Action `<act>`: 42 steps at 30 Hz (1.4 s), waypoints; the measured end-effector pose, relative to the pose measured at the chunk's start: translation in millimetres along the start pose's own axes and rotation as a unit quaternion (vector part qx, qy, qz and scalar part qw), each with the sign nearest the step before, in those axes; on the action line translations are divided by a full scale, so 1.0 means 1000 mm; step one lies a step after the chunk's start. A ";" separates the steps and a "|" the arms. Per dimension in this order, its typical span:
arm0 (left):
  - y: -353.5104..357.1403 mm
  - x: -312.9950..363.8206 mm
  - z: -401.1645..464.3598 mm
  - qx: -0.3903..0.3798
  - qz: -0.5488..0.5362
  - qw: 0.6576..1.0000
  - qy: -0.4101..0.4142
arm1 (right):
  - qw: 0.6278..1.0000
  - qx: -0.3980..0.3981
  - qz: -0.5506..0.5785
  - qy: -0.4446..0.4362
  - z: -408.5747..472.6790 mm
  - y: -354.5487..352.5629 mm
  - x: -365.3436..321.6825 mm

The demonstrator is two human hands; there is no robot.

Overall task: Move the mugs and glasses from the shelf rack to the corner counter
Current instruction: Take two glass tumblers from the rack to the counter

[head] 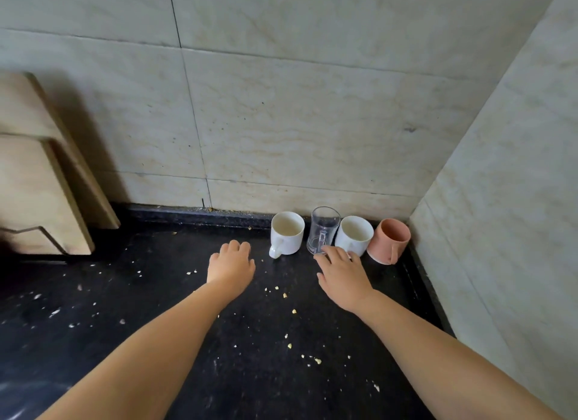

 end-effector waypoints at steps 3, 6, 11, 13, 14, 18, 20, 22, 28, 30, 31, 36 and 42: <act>-0.006 -0.015 -0.020 0.012 0.022 1.000 -0.013 | 1.000 -0.015 0.002 -0.023 0.003 -0.008 -0.018; -0.011 -0.037 -0.039 0.023 0.042 0.998 -0.026 | 0.999 -0.013 -0.006 -0.052 0.010 -0.017 -0.042; -0.024 -0.089 -0.074 0.057 0.056 0.993 -0.082 | 0.993 -0.016 -0.013 -0.115 0.024 -0.031 -0.093; -0.031 -0.111 -0.091 0.069 0.053 0.990 -0.107 | 0.990 -0.015 -0.006 -0.141 0.028 -0.034 -0.116; -0.035 -0.128 -0.106 0.073 0.051 0.988 -0.125 | 0.987 -0.016 -0.004 -0.162 0.029 -0.035 -0.135; -0.046 -0.191 -0.168 0.089 0.046 0.977 -0.188 | 0.976 -0.009 -0.007 -0.220 0.028 -0.035 -0.208; -0.051 -0.228 -0.211 0.094 0.040 0.969 -0.223 | 0.966 -0.002 -0.008 -0.258 0.019 -0.036 -0.256; -0.056 -0.261 -0.257 0.103 0.039 0.961 -0.254 | 0.956 0.006 -0.015 -0.294 0.006 -0.038 -0.304; -0.063 -0.353 -0.425 0.123 0.066 0.923 -0.358 | 0.911 0.017 -0.018 -0.412 -0.071 -0.043 -0.463; -0.065 -0.377 -0.481 0.121 0.068 0.909 -0.393 | 0.893 0.017 -0.016 -0.449 -0.099 -0.047 -0.513; -0.066 -0.390 -0.514 0.117 0.067 0.900 -0.415 | 0.883 0.019 -0.015 -0.469 -0.116 -0.049 -0.543; -0.071 -0.445 -0.647 0.131 0.066 0.850 -0.507 | 0.831 0.028 -0.013 -0.555 -0.189 -0.056 -0.658; -0.071 -0.490 -0.771 0.153 0.039 0.777 -0.610 | 0.769 0.008 -0.023 -0.638 -0.249 -0.055 -0.772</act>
Point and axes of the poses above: each hand's wrist, its own z-axis towards the middle knuckle, its own y-axis out of the palm, x = y × z, the point moved 2 cm from there along z, towards the middle knuckle, and after that the axes turned 15 degrees about -y, right-handed, at the moved point
